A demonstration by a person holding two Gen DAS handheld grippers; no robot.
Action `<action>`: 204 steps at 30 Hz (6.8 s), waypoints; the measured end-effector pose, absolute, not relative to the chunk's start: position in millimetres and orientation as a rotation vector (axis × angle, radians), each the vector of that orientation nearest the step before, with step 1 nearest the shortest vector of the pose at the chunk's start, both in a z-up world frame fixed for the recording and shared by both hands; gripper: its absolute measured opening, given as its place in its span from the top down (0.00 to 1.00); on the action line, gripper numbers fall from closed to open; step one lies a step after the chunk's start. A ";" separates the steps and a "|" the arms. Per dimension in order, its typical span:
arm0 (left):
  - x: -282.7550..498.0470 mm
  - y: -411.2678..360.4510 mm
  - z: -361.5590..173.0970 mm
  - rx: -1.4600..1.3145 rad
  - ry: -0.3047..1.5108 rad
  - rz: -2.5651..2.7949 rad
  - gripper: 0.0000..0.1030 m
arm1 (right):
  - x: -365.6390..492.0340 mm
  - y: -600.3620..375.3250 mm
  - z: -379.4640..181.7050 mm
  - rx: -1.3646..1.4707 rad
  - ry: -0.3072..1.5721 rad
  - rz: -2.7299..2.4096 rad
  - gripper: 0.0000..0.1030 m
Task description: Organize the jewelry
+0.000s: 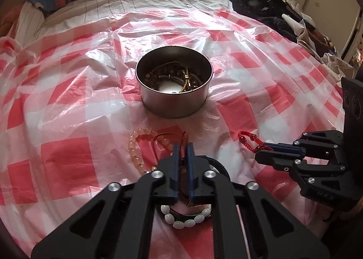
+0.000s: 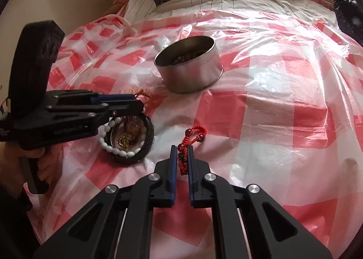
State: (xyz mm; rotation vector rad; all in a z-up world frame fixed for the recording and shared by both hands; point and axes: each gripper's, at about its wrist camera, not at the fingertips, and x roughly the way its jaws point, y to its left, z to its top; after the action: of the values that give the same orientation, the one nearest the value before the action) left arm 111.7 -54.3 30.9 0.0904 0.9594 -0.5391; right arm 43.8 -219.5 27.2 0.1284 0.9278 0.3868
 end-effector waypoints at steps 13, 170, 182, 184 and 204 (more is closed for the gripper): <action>127.6 -8.7 53.3 -0.089 0.919 -0.481 0.98 | 43.7 -209.1 28.7 0.072 0.922 0.372 0.39; 113.6 10.4 64.6 0.021 0.914 -0.446 0.93 | 62.0 -168.6 13.2 0.050 0.963 0.447 0.65; 112.2 7.9 64.8 0.026 0.915 -0.455 0.93 | 51.6 -174.3 23.7 -0.012 0.940 0.434 0.92; 112.4 7.7 64.4 0.025 0.916 -0.456 0.93 | 50.4 -182.6 33.5 0.051 0.894 0.470 0.92; 112.4 -14.9 37.0 0.224 0.983 -0.397 0.92 | 65.4 -203.1 11.3 -0.009 0.995 0.283 0.49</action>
State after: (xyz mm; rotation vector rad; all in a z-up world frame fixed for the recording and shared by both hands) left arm 112.4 -14.9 37.0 0.2242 0.9829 -0.3969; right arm 65.4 -203.1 11.3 -0.0089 0.9947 0.2825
